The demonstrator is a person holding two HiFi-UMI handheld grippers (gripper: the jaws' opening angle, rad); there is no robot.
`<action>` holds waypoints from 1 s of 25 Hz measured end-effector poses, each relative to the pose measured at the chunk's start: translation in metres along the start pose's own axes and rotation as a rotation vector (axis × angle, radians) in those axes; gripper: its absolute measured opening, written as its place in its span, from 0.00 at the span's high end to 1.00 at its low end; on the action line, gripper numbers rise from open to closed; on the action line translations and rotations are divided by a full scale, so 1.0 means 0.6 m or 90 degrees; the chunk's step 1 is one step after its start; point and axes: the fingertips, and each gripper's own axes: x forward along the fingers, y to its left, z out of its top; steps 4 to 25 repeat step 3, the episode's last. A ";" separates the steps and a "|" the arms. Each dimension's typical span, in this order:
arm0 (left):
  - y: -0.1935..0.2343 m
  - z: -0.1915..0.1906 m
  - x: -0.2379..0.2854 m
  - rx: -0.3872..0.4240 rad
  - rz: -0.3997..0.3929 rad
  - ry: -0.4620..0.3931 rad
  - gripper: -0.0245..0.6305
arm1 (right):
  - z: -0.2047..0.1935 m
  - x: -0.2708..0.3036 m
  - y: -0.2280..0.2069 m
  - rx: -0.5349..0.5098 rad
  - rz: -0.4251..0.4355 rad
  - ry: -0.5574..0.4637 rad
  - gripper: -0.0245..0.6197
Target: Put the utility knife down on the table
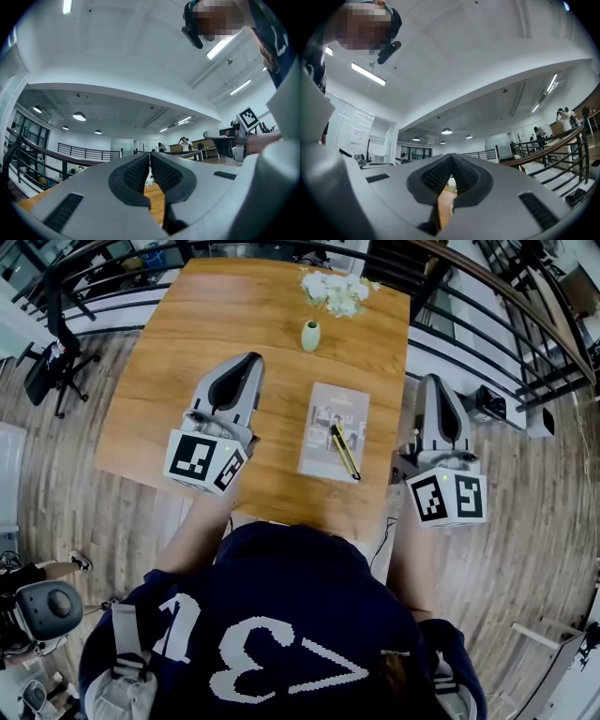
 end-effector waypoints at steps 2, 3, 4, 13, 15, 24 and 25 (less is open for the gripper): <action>-0.001 0.000 -0.001 0.001 0.001 0.001 0.92 | 0.005 -0.003 -0.004 -0.003 -0.005 -0.007 0.93; -0.002 0.000 -0.001 0.002 0.002 0.002 0.93 | 0.007 -0.005 -0.006 -0.005 -0.007 -0.009 0.93; -0.002 0.000 -0.001 0.002 0.002 0.002 0.93 | 0.007 -0.005 -0.006 -0.005 -0.007 -0.009 0.93; -0.002 0.000 -0.001 0.002 0.002 0.002 0.93 | 0.007 -0.005 -0.006 -0.005 -0.007 -0.009 0.93; -0.002 0.000 -0.001 0.002 0.002 0.002 0.93 | 0.007 -0.005 -0.006 -0.005 -0.007 -0.009 0.93; -0.002 0.000 -0.001 0.002 0.002 0.002 0.93 | 0.007 -0.005 -0.006 -0.005 -0.007 -0.009 0.93; -0.002 0.000 -0.001 0.002 0.002 0.002 0.93 | 0.007 -0.005 -0.006 -0.005 -0.007 -0.009 0.93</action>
